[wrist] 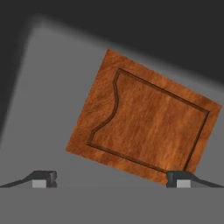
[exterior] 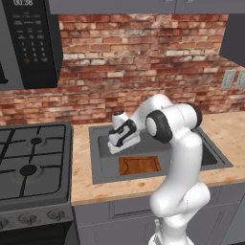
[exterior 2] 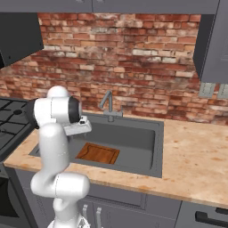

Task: Move the cutting board and knife to the sink. Then move spray from the cabinet to the counter.

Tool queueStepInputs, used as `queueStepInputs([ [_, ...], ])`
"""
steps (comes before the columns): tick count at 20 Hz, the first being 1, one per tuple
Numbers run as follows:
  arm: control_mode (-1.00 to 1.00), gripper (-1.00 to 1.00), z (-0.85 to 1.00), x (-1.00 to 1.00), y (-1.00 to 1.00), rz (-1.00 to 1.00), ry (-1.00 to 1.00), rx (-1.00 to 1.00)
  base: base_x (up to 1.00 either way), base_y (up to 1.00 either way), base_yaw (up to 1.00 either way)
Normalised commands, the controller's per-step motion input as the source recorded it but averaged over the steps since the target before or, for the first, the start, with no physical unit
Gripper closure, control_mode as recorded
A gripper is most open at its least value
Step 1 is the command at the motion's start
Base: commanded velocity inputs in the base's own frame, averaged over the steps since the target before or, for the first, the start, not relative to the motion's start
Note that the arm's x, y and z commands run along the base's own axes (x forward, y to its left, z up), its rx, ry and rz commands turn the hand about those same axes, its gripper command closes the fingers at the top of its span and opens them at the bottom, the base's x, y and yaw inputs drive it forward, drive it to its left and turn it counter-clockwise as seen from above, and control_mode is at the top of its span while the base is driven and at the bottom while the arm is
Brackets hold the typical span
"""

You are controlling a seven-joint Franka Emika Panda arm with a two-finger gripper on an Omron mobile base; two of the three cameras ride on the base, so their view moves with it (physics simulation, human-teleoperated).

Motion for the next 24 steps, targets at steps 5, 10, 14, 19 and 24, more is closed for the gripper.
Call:
queueStepInputs([
  [5,-1.00,-1.00,0.34,-0.26,0.00,0.00,0.00,0.09,0.00,0.00,0.00],
  [10,-1.00,-1.00,0.29,-0.35,0.00,0.00,0.00,0.07,0.00,0.00,0.00],
  [14,-1.00,-1.00,0.29,-0.37,0.00,0.00,0.00,0.04,0.00,0.00,0.00],
  [19,-1.00,-1.00,0.30,-0.36,0.00,0.00,0.00,0.02,0.00,0.00,0.00],
  [24,-1.00,-1.00,0.26,-0.43,-0.01,0.00,0.00,0.02,0.00,0.00,0.00],
])
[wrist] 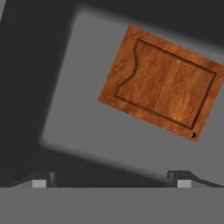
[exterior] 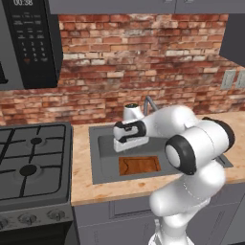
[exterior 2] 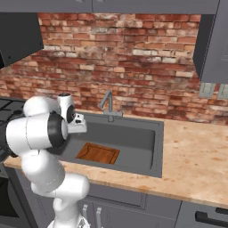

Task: Move the cutting board and knife to the sink. Then move spray from the cabinet to the counter.

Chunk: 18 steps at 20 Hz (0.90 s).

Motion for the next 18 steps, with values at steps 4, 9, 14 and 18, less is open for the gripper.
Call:
queueStepInputs([
  [4,-1.00,-1.00,0.25,-0.47,-0.02,-0.01,-0.01,0.00,0.00,0.00,0.00],
  [9,-1.00,-1.00,0.25,-0.48,-0.11,-0.03,-0.03,0.00,0.00,0.00,0.00],
  [14,-1.00,-1.00,0.25,-0.45,-0.13,-0.01,-0.04,0.00,0.00,0.00,0.00],
  [18,-1.00,-1.00,0.26,-0.48,-0.13,-0.03,-0.02,0.00,0.00,0.00,0.00],
])
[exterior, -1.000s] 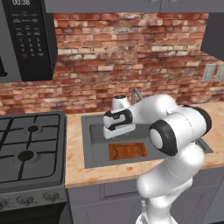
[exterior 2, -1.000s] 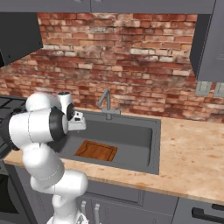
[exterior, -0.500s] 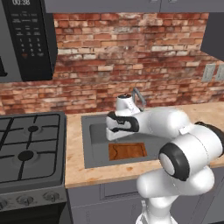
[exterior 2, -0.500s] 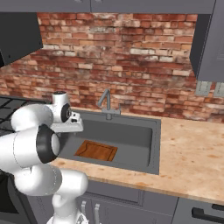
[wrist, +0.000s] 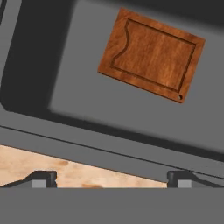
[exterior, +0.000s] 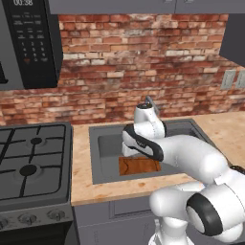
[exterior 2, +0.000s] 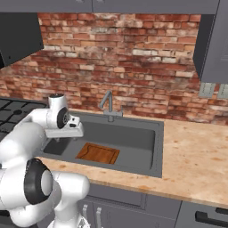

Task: Move the cutting board and knife to the sink. Then move spray from the cabinet to the counter.

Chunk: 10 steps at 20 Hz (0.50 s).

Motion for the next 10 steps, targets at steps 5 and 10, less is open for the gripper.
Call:
queueStepInputs([
  [5,-1.00,-1.00,0.24,-0.47,-0.13,-0.04,0.00,0.03,0.00,0.00,0.00],
  [10,-1.00,-1.00,0.22,-0.50,-0.19,-0.02,0.00,0.06,0.00,0.00,0.00],
])
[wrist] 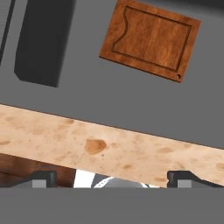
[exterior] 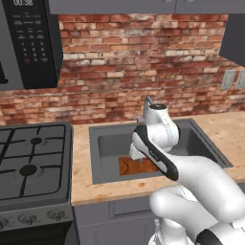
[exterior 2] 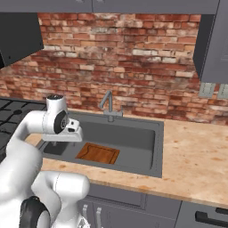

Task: Move the cutting board and knife to the sink. Then move spray from the cabinet to the counter.

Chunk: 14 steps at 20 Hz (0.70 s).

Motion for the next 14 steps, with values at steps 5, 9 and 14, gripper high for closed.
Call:
queueStepInputs([
  [5,-1.00,-1.00,0.17,-0.53,-0.26,-0.02,0.00,0.10,0.00,0.00,0.00],
  [9,-1.00,-1.00,0.05,-0.24,-0.12,-0.11,0.00,0.06,0.00,0.00,0.00],
  [14,1.00,-1.00,0.00,0.00,0.00,0.00,0.00,0.00,0.00,0.00,0.00],
])
